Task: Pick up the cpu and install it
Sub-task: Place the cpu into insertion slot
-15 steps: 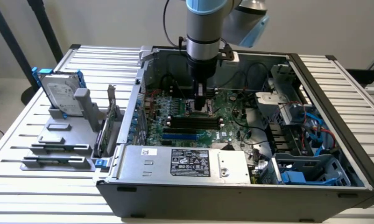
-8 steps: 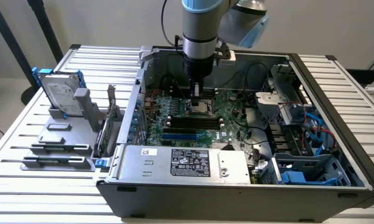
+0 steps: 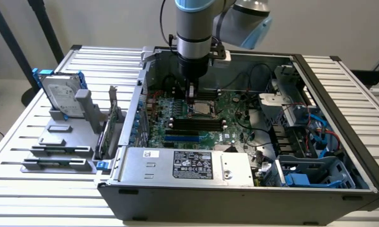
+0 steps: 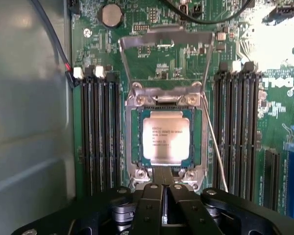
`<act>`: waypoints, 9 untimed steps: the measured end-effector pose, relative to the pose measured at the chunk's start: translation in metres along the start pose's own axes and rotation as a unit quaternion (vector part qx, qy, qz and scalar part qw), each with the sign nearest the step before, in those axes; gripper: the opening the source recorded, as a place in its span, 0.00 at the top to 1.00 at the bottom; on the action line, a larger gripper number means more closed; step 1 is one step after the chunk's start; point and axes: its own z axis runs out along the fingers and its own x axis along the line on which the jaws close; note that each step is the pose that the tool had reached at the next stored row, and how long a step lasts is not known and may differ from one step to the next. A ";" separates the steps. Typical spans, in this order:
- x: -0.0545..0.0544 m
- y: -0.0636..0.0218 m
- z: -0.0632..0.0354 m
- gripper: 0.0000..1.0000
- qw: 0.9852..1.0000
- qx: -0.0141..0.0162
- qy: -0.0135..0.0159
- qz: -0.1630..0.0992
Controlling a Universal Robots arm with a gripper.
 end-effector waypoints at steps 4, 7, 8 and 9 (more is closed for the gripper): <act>0.000 -0.0066 -0.0010 0.89 1.000 0.002 0.001 0.000; 0.000 -0.0077 -0.0010 0.89 1.000 0.002 0.001 0.000; 0.000 -0.0077 -0.0010 0.89 1.000 0.002 0.001 0.000; 0.000 -0.0077 -0.0010 0.89 1.000 0.002 0.001 0.000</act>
